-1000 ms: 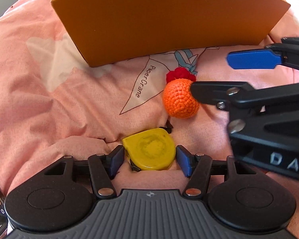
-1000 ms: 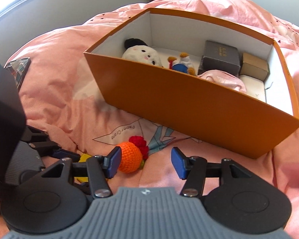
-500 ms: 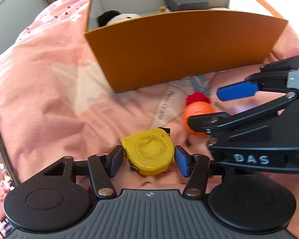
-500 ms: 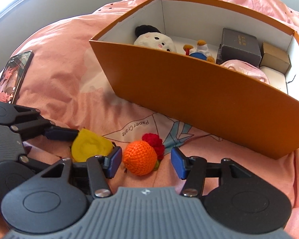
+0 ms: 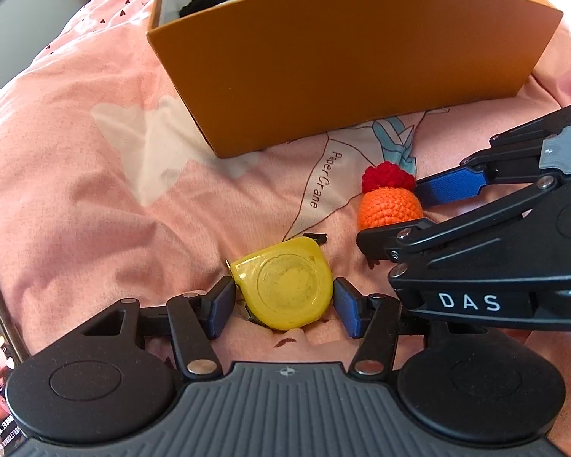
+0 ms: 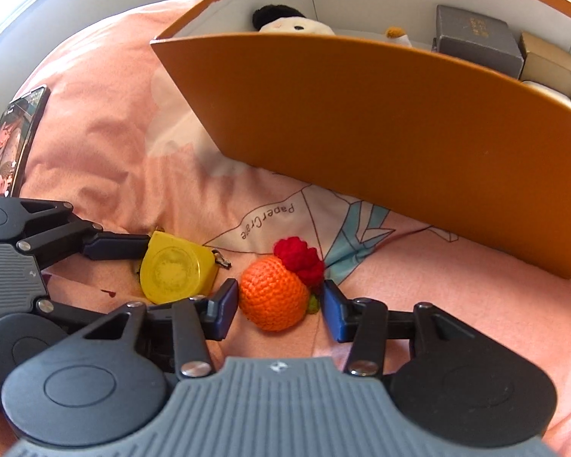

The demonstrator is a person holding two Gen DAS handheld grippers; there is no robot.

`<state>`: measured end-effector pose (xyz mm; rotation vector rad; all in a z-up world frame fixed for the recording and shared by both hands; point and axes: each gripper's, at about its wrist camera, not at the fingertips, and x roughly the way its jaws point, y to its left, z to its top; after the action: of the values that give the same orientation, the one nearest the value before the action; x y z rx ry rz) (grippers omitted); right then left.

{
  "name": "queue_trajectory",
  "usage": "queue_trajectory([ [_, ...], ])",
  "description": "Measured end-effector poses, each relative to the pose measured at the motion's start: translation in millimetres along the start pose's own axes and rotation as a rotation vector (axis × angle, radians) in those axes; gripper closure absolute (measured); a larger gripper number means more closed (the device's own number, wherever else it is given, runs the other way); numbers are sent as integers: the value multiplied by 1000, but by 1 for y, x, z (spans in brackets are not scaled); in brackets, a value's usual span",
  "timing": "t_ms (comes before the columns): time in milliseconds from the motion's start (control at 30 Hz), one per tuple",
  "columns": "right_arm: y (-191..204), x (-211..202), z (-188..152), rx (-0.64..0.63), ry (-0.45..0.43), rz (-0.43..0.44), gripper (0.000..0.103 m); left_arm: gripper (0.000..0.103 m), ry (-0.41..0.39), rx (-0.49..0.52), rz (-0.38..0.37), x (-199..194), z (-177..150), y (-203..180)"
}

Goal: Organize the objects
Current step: 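Grasp the yellow tape measure with left gripper while right gripper grasps the orange crocheted ball, then carry the tape measure and crocheted ball over the shoebox and lower them in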

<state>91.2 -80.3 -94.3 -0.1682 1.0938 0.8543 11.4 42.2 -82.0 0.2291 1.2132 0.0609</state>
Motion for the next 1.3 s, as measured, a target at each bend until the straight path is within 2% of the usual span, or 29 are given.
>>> queue_trajectory([
  [333,-4,8,-3,45,11,28,55,39,-3,0,-8,-7,-9,3],
  [600,-7,-22,-6,53,-71,24,56,39,-85,-49,-85,-35,-17,17],
  [667,-9,-35,-5,55,-102,19,56,39,-115,-60,-107,-43,0,18],
  [867,-13,-82,7,20,-230,-21,56,39,-231,-69,-207,-85,8,33],
  [1033,-11,-117,20,-43,-297,-5,57,39,-322,-28,-232,-115,37,30],
  [1067,-12,-123,24,-49,-311,6,56,39,-333,-24,-242,-110,39,15],
  [1133,-14,-131,35,-59,-333,23,57,39,-349,-12,-260,-106,54,22],
  [1300,-19,-144,62,-80,-371,14,56,39,-397,70,-218,-91,95,25],
])
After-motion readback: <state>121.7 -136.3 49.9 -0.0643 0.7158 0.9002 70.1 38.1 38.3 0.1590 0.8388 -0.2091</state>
